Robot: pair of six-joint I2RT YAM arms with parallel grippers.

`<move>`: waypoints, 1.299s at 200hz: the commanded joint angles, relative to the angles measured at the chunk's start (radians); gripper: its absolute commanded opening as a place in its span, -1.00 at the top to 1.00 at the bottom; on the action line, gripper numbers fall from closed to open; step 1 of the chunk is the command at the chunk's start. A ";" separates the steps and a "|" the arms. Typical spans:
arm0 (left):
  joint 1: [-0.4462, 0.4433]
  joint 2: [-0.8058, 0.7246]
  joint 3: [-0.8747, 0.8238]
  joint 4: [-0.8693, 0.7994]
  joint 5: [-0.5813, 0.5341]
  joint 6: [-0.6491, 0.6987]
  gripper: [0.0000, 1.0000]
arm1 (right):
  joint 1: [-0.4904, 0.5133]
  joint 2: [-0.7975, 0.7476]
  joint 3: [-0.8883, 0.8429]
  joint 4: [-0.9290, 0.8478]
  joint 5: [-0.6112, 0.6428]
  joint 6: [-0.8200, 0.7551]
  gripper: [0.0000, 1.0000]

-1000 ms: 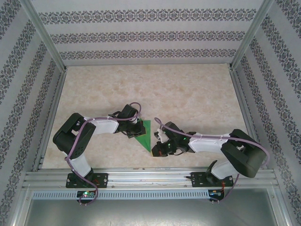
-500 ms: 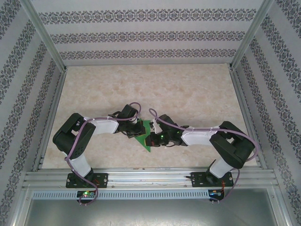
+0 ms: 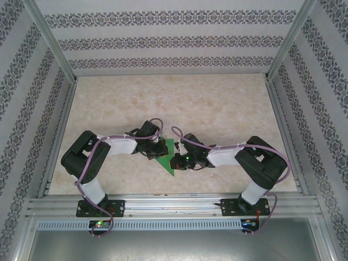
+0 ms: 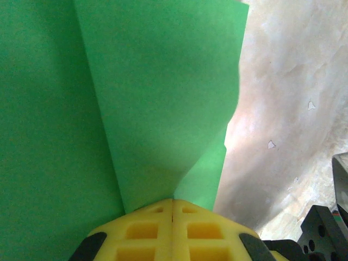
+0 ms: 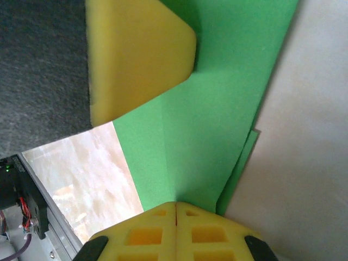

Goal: Fold a paper plane with a square sheet of paper (fold left side to right side)
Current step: Fourth fold the wing at the center of the table.

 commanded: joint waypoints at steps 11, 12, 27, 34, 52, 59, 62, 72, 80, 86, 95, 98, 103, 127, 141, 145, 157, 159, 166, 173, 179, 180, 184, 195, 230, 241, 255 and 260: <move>-0.011 -0.018 -0.024 -0.039 -0.066 -0.014 1.00 | 0.002 0.035 -0.014 -0.077 0.062 -0.028 1.00; -0.010 -0.018 -0.023 -0.038 -0.065 -0.015 1.00 | 0.002 0.036 -0.014 -0.079 0.064 -0.028 1.00; -0.010 -0.043 -0.019 -0.028 -0.059 -0.014 0.95 | 0.007 0.049 -0.012 -0.101 0.076 -0.028 1.00; -0.010 -0.059 -0.020 -0.022 -0.059 -0.015 0.95 | 0.008 0.053 -0.012 -0.110 0.082 -0.026 1.00; -0.010 -0.111 -0.025 -0.012 -0.065 -0.015 0.94 | 0.014 0.059 -0.005 -0.151 0.112 -0.031 1.00; -0.010 -0.132 -0.029 -0.009 -0.068 -0.014 0.94 | 0.017 0.059 0.000 -0.169 0.124 -0.035 1.00; -0.010 -0.142 -0.032 -0.007 -0.069 -0.014 0.94 | 0.017 0.059 0.001 -0.175 0.128 -0.038 1.00; -0.010 -0.165 -0.041 -0.004 -0.069 -0.017 0.96 | 0.019 0.059 0.006 -0.192 0.140 -0.043 1.00; -0.011 -0.182 -0.051 0.003 -0.065 -0.022 0.98 | 0.019 0.057 0.009 -0.203 0.149 -0.048 1.00; -0.010 -0.189 -0.059 0.017 -0.057 -0.029 0.99 | 0.019 0.057 0.012 -0.214 0.157 -0.052 1.00; -0.010 -0.194 -0.078 0.037 -0.046 -0.039 1.00 | 0.020 0.056 0.017 -0.232 0.168 -0.057 1.00; -0.010 -0.195 -0.083 0.042 -0.044 -0.043 1.00 | 0.021 0.056 0.018 -0.236 0.171 -0.060 1.00; -0.010 -0.194 -0.090 0.051 -0.037 -0.048 1.00 | 0.021 0.056 0.020 -0.243 0.175 -0.060 1.00; -0.011 -0.171 -0.102 0.087 -0.014 -0.053 1.00 | 0.025 0.060 0.025 -0.257 0.187 -0.062 1.00; -0.014 -0.155 -0.103 0.107 0.004 -0.056 1.00 | 0.028 0.065 0.030 -0.264 0.191 -0.063 1.00; -0.014 -0.151 -0.102 0.112 0.008 -0.055 1.00 | 0.029 0.066 0.032 -0.268 0.193 -0.064 1.00; -0.017 -0.138 -0.101 0.120 0.017 -0.053 1.00 | 0.032 0.069 0.037 -0.276 0.199 -0.066 1.00; -0.017 -0.135 -0.100 0.121 0.018 -0.054 1.00 | 0.033 0.069 0.038 -0.277 0.201 -0.065 1.00; -0.017 -0.127 -0.098 0.128 0.022 -0.052 1.00 | 0.034 0.071 0.040 -0.282 0.203 -0.067 1.00; -0.017 -0.119 -0.098 0.136 0.026 -0.052 1.00 | 0.036 0.073 0.041 -0.285 0.206 -0.068 1.00; -0.017 -0.114 -0.098 0.146 0.030 -0.050 1.00 | 0.037 0.075 0.044 -0.290 0.208 -0.068 1.00; -0.017 -0.112 -0.098 0.148 0.031 -0.050 1.00 | 0.037 0.075 0.044 -0.291 0.208 -0.069 1.00; -0.017 -0.109 -0.096 0.152 0.032 -0.050 1.00 | 0.037 0.077 0.046 -0.293 0.209 -0.070 1.00; -0.017 -0.097 -0.090 0.156 0.034 -0.043 1.00 | 0.040 0.080 0.050 -0.306 0.214 -0.075 1.00; -0.015 -0.062 -0.062 0.128 0.002 -0.006 1.00 | 0.044 0.088 0.061 -0.334 0.226 -0.086 1.00; -0.015 -0.049 -0.055 0.120 -0.013 0.001 1.00 | 0.045 0.090 0.064 -0.344 0.227 -0.090 1.00; -0.014 -0.033 -0.053 0.123 -0.032 0.008 1.00 | 0.047 0.094 0.066 -0.352 0.229 -0.093 1.00; -0.013 -0.027 -0.052 0.122 -0.036 0.009 1.00 | 0.047 0.095 0.066 -0.354 0.229 -0.093 1.00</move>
